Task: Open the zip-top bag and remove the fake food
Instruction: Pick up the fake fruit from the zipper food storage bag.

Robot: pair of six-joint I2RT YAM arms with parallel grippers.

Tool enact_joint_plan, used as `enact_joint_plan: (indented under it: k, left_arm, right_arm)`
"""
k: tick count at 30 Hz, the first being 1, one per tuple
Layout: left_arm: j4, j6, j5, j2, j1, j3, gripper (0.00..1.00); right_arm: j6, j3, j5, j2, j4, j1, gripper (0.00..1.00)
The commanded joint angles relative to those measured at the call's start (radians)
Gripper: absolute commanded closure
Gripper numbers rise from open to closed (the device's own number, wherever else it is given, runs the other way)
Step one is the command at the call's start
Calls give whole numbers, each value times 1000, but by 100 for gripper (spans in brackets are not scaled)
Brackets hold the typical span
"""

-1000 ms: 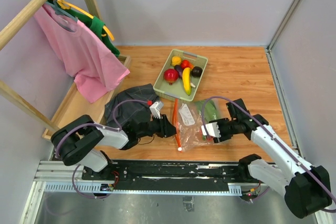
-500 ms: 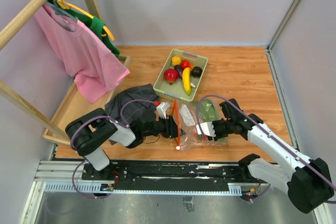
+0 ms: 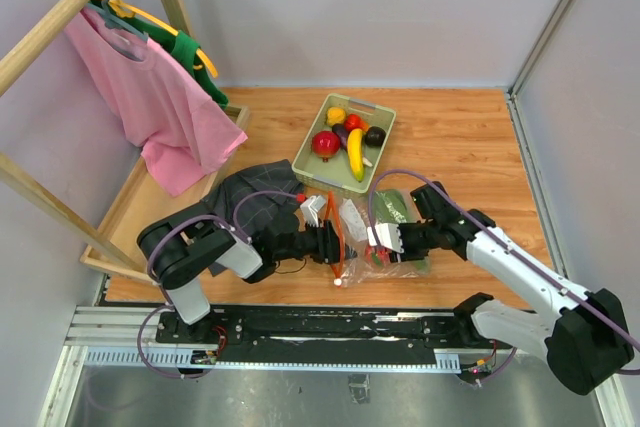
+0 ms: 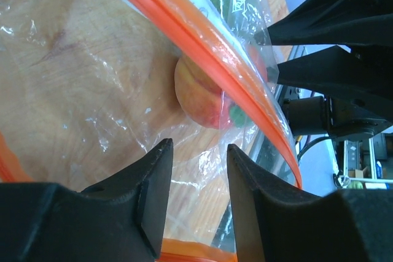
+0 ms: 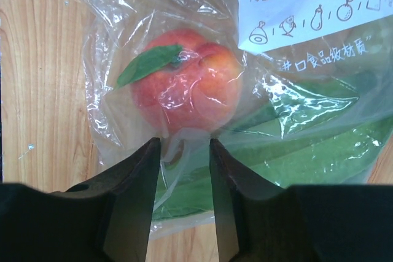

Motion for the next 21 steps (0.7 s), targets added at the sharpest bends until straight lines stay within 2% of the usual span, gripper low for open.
enact_joint_plan:
  k: [1,3,7,9,13,16,21]
  left_arm:
    - [82,-13,-3,24,-9,-3,57]
    - [90,-14,0,31,-9,-4,61]
    - [94,-17,-7,46,-9,-7,79]
    - [95,-19,-10,58,-9,-7,83]
    - [83,-19,-11,74,-11,0,83]
    - [84,-14,-13,83,-12,8,82]
    - [149,-26,-2,88,-17,0,74]
  right_arm:
    - [-24,36,-70,17,-22,19,60]
    - [-24,44,-71,43,-19,21,60]
    - [17,57,-68,91,7,27,60]
    - [39,48,-56,97,33,43,60]
    - [59,26,1,108,68,86,61]
    - [71,22,9,115,76,95,65]
    - [93,25,28,124,89,116,71]
